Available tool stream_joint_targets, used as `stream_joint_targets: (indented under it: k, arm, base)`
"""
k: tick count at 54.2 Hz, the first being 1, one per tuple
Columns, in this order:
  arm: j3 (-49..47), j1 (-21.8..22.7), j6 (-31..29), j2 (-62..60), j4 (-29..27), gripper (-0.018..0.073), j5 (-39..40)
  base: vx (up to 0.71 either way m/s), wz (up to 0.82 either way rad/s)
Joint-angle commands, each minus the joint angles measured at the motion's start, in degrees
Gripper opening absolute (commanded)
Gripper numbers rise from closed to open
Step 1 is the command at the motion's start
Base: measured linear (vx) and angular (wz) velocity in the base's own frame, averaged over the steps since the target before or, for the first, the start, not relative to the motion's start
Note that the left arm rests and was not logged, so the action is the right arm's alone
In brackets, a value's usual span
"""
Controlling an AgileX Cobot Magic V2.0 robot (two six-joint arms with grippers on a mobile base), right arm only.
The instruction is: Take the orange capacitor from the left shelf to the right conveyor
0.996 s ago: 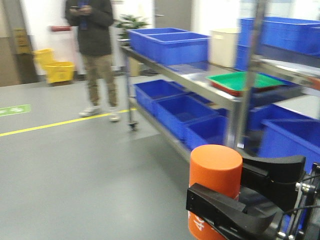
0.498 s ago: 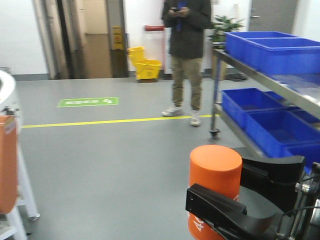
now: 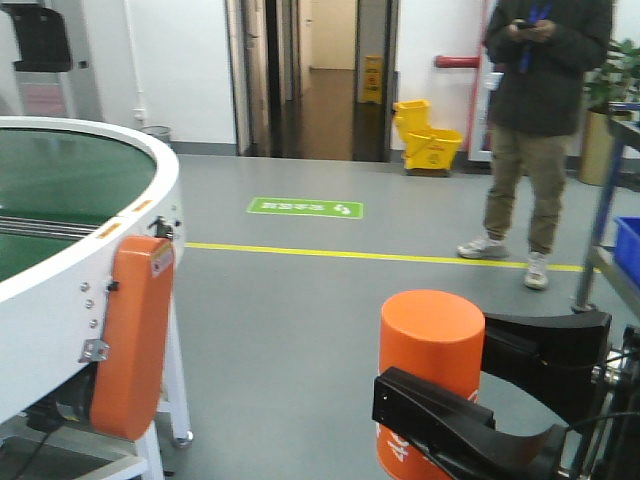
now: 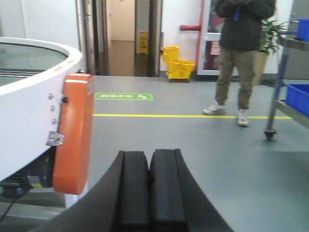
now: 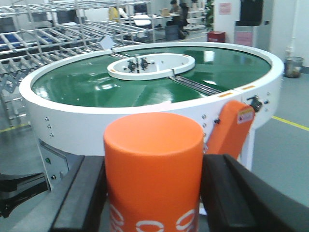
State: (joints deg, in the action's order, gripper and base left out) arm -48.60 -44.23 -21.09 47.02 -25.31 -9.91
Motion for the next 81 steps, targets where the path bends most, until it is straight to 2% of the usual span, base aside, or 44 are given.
stream_joint_targets:
  k: [1, 81]
  arm:
    - [-1.8, 0.2, -0.6, -0.5, -0.2, -0.001, 4.7]
    - [-1.8, 0.2, -0.6, -0.5, -0.2, -0.001, 4.7]
  base:
    - [0.4, 0.4]
    - [0.39, 0.46]
